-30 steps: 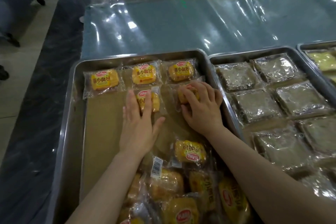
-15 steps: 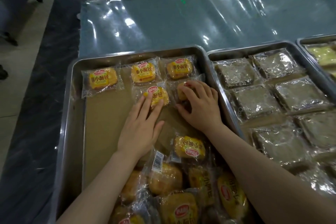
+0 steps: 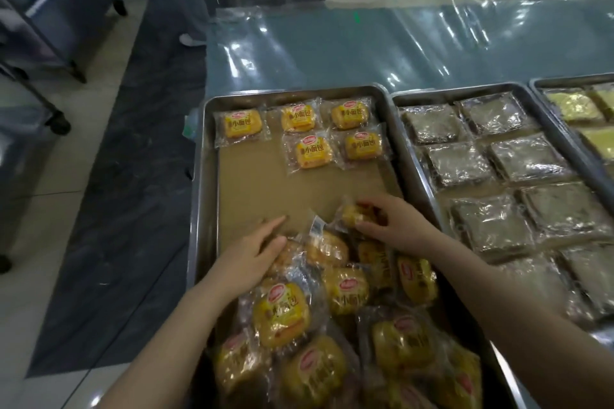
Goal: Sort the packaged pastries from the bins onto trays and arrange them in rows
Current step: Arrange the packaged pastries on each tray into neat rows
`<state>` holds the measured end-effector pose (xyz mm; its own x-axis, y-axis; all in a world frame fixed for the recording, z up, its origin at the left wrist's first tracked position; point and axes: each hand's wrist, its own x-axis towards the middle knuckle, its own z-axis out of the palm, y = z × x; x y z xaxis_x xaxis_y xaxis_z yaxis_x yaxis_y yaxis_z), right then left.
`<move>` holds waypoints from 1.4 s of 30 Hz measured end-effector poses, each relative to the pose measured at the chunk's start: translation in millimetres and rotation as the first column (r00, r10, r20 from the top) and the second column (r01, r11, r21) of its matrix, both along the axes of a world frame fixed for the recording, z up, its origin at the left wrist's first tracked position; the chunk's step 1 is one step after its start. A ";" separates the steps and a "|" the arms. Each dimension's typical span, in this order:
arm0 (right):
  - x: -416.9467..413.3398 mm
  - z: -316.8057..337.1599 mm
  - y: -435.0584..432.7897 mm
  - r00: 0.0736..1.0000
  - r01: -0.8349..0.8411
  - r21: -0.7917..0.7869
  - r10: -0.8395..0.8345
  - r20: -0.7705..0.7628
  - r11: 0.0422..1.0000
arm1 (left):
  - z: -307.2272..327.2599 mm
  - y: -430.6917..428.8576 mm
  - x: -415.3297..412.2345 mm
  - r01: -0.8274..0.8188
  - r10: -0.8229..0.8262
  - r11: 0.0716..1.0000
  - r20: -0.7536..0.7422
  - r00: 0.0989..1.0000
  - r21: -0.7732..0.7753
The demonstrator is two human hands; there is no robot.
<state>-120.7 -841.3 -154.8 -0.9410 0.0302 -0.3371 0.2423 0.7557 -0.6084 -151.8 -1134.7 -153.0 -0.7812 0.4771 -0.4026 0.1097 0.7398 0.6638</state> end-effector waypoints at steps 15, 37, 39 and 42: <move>-56.5 54.5 -61.7 0.851 0.413 -0.203 -0.456 -0.262 0.888 | 0.2 -50.3 10.7 -0.200 -0.050 0.924 -0.623 0.780 -0.325; -108.0 -31.8 -178.3 0.836 -0.422 0.519 0.540 -0.094 0.743 | -13.8 -51.9 6.4 -0.220 0.014 0.913 -0.514 0.858 -0.343; -127.3 -36.0 -183.1 0.827 -0.421 0.560 0.556 -0.087 0.713 | -14.2 -51.9 6.1 -0.221 0.018 0.915 -0.512 0.859 -0.338; -148.5 -37.5 -182.4 0.810 -0.413 0.624 0.581 -0.081 0.663 | -14.5 -51.2 6.8 -0.231 0.014 0.911 -0.536 0.844 -0.340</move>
<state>-269.1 -1023.8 -192.3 -0.9151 -0.3672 -0.1668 -0.3691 0.9292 -0.0206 -145.0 -1185.8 -167.6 -0.9644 0.2585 -0.0551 0.2428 0.9488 0.2023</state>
